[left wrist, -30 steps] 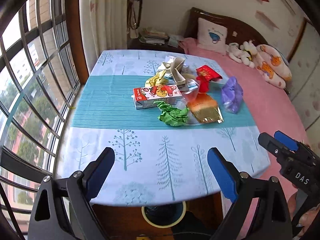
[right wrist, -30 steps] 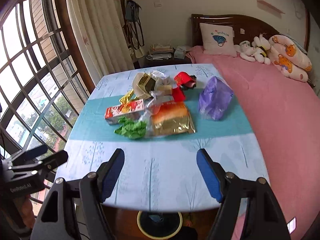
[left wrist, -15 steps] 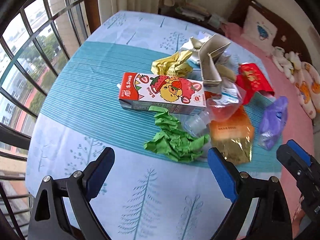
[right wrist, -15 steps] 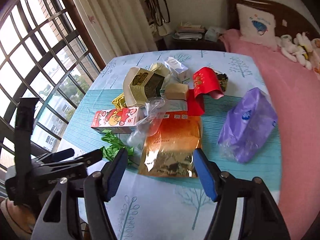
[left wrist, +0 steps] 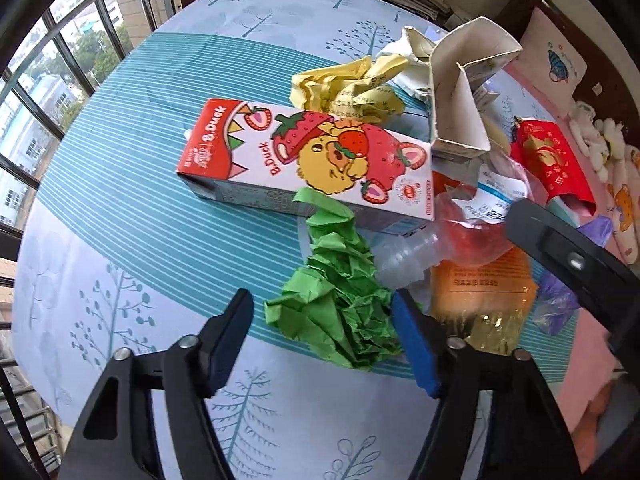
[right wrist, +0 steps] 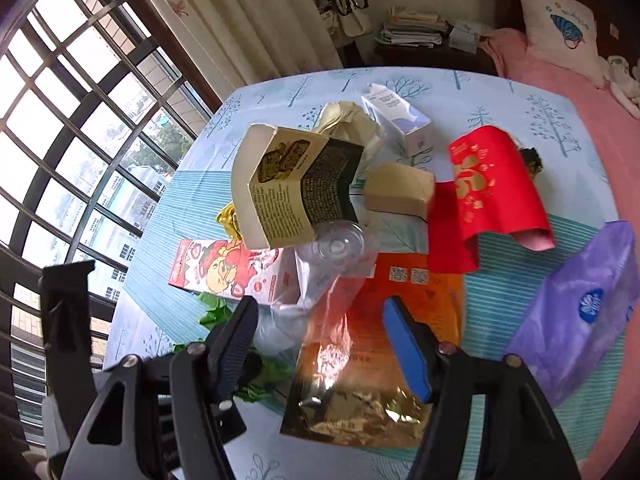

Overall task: Collect trash
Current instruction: 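Grasp the crumpled green paper with the left tool while the right tool grasps the clear bottle, then carry the green paper and bottle over the bin and open both tools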

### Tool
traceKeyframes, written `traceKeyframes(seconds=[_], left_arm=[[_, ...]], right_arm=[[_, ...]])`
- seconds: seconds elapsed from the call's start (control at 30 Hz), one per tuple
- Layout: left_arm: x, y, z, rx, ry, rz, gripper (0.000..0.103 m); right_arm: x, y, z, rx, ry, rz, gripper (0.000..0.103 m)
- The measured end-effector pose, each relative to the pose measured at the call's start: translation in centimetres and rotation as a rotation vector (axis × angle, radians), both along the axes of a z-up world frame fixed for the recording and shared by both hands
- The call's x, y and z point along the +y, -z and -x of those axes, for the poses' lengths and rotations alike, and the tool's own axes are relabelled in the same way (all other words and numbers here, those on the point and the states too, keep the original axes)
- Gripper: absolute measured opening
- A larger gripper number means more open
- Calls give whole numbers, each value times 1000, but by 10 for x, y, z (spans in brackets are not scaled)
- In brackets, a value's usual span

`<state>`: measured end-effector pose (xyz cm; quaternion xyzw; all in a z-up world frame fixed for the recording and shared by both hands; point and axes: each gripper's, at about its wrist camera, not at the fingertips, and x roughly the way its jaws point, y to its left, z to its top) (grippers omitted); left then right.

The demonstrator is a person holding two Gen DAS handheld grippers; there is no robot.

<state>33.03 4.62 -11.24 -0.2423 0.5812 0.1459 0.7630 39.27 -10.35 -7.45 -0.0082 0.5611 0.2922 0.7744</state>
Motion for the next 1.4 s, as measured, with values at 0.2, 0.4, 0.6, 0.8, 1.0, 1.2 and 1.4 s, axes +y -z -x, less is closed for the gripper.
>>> traceKeyframes(seconds=[0.2, 0.4, 0.6, 0.8, 1.0, 1.2, 1.4], left_arm=[[-6, 2, 0, -14, -18, 44, 51], [-6, 4, -17, -14, -22, 45, 48], [-8, 2, -26, -13, -10, 40, 42], [-5, -12, -12, -1, -8, 4, 42], [-8, -36, 11, -21, 14, -101, 42], [-12, -71, 44, -75, 65, -214, 42], [-5, -99, 75, -130, 97, -256, 42]], right_arm=[[-1, 17, -14, 84, 52, -12, 39], [-11, 23, -17, 94, 59, -29, 30], [-17, 15, -15, 59, 45, -44, 30], [-25, 2, -8, 26, 22, -64, 27], [-30, -13, 12, -8, -17, -75, 26], [-32, -30, 44, -37, -68, -64, 26], [-31, -52, 79, -94, -59, -65, 26]])
